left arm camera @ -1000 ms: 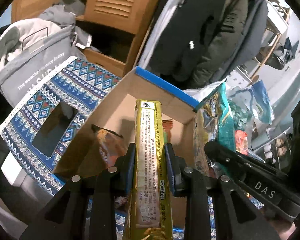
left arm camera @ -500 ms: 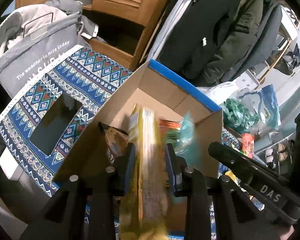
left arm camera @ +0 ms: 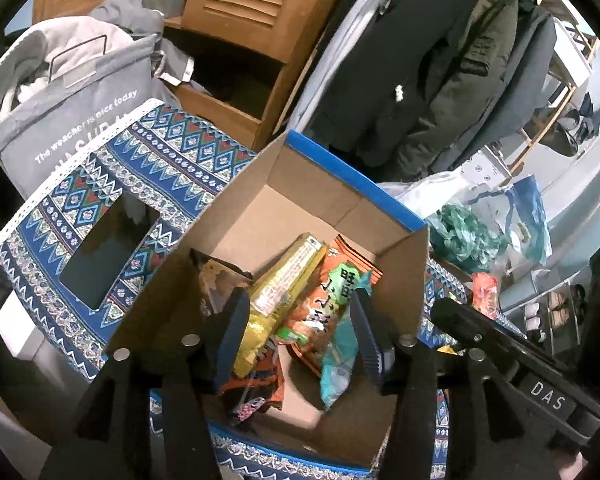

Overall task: Organize snacks
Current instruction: 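Carry the teal bag and yellow wafer bar into the box and release both, then withdraw both tools from the box toward the remaining snacks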

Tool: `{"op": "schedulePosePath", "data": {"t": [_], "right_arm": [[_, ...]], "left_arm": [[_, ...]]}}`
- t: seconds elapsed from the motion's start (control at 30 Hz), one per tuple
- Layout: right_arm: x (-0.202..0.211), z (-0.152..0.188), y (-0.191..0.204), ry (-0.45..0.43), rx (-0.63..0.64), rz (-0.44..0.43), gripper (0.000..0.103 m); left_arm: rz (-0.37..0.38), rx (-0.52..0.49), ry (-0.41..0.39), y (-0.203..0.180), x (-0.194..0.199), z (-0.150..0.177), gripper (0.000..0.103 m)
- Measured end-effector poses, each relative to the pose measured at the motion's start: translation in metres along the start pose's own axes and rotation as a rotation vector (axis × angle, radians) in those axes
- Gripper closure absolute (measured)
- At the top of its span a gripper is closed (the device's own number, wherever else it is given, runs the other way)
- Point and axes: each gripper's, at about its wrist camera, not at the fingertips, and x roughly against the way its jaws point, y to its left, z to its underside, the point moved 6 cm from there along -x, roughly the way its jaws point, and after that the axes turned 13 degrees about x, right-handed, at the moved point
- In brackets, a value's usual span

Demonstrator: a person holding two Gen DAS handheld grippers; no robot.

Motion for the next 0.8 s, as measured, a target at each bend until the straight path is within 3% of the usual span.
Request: {"op": "schedulePosePath", "data": {"t": [0.37,0.8], "right_arm": [[0.025,0.016,-0.029,-0.016,-0.016,0.05,0.052],[0.056,0.054,-0.091,-0.016,-0.075,0.138,0.047]], "left_arm": [[0.023,-0.072,0.023,-0.035,0.005,0.024,0.038],[0.02,-0.171,0.085,-0.08,-0.006,0.067,0.038]]}}
